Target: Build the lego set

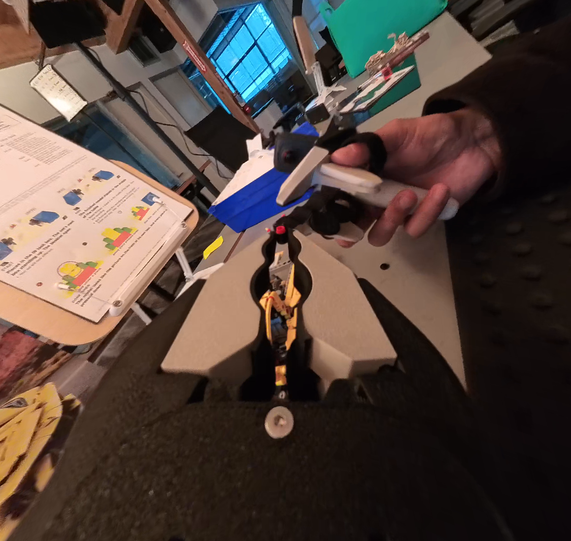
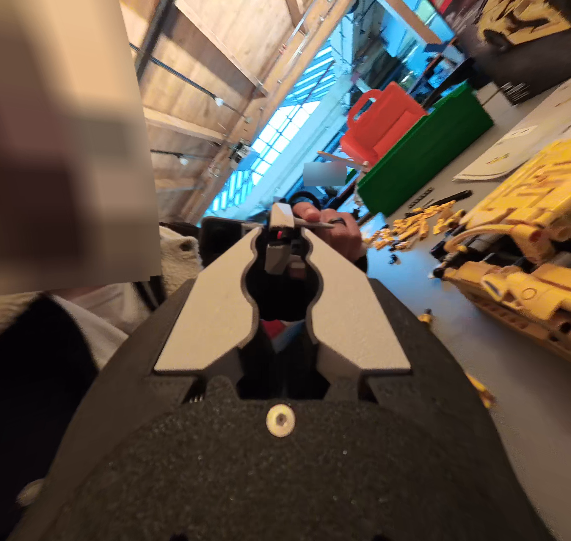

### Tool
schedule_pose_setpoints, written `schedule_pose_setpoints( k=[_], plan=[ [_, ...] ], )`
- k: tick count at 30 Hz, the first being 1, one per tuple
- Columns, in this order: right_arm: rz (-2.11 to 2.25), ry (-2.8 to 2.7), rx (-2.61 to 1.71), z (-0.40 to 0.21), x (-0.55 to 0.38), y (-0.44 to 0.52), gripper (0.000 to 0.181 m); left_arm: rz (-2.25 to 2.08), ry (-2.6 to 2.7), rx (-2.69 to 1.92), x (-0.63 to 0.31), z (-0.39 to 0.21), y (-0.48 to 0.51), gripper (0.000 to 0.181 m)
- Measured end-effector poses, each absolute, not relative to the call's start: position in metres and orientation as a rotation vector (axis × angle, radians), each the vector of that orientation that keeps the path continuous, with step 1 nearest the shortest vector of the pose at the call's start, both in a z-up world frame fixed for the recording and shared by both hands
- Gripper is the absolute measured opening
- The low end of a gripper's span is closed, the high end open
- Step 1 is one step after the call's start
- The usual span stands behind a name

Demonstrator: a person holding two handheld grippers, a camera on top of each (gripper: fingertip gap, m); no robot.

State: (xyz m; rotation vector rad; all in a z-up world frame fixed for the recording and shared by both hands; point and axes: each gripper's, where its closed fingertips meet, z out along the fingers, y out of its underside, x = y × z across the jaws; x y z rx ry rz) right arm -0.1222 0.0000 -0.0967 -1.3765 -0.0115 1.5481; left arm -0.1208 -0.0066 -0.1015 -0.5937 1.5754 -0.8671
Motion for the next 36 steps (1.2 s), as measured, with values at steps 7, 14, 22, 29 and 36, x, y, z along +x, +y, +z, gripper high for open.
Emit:
schedule_pose_setpoints(
  k=[7, 14, 22, 29, 36],
  plan=[
    [1.598, -0.066, -1.436, -0.103, -0.135, -0.005, 0.009, -0.865, 1.611, -0.544, -0.123, -0.105, -0.015, 0.007],
    [1.993, -0.014, -1.228, -0.087, -0.141, -0.017, 0.007, -0.982, 1.536, -0.515, -0.129, -0.090, -0.026, 0.007],
    [1.601, -0.019, -1.388, -0.095, -0.111, -0.008, 0.011, -1.138, 1.561, -0.703, -0.126, -0.090, -0.015, 0.007],
    [0.444, -0.465, -2.126, -0.178, -0.044, -0.062, 0.015, -1.213, 1.655, -1.015, -0.112, -0.122, 0.010, 0.007],
    [0.248, -0.648, -2.332, -0.240, -0.059, -0.057, 0.020, -1.195, 1.763, -1.089, -0.109, -0.148, 0.002, 0.007]
  ],
)
